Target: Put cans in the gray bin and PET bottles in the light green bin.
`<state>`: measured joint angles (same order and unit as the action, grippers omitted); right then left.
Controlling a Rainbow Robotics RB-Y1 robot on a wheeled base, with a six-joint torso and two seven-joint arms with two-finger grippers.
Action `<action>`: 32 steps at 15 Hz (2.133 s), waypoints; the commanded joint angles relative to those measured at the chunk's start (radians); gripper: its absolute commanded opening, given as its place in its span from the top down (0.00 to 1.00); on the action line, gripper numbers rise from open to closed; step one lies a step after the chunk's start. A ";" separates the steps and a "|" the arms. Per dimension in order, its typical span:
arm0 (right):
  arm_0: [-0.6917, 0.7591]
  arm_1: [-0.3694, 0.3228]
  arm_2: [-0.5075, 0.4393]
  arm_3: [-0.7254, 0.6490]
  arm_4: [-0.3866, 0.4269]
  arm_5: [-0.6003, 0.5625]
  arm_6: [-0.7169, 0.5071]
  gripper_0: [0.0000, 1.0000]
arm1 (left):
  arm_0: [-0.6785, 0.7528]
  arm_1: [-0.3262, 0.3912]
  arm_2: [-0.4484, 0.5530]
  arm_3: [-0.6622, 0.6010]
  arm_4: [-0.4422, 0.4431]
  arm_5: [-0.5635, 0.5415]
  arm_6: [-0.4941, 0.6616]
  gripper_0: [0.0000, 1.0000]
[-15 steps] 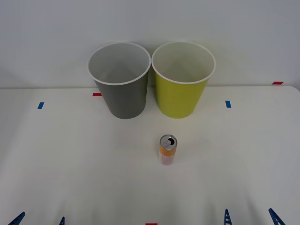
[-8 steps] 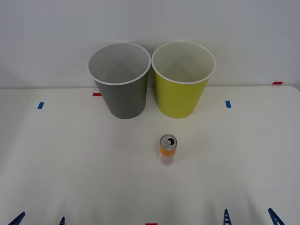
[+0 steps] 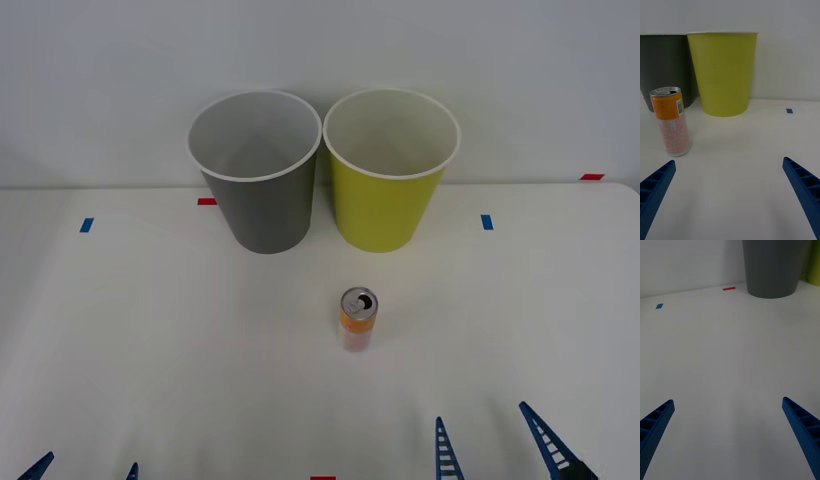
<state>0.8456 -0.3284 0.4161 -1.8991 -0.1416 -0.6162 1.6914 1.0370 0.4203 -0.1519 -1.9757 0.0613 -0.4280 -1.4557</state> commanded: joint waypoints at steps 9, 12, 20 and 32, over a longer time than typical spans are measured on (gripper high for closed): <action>-0.290 0.052 0.095 0.103 -0.033 0.141 0.002 0.00 | 0.000 0.000 0.000 0.000 0.000 0.000 0.000 0.00; -0.335 0.086 0.098 0.114 -0.018 0.164 0.010 0.00 | 0.000 0.000 0.000 0.000 0.000 0.000 0.000 0.00; -0.424 0.137 0.105 0.138 -0.012 0.259 0.007 0.00 | 0.000 0.000 0.000 0.000 0.000 0.000 0.000 0.00; -0.539 0.201 0.079 0.242 -0.010 0.260 0.019 0.00 | 0.000 0.000 0.000 0.000 0.000 0.000 0.000 0.00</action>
<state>0.3079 -0.1268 0.4967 -1.6577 -0.1558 -0.3573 1.7076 1.0370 0.4203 -0.1519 -1.9757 0.0613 -0.4280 -1.4558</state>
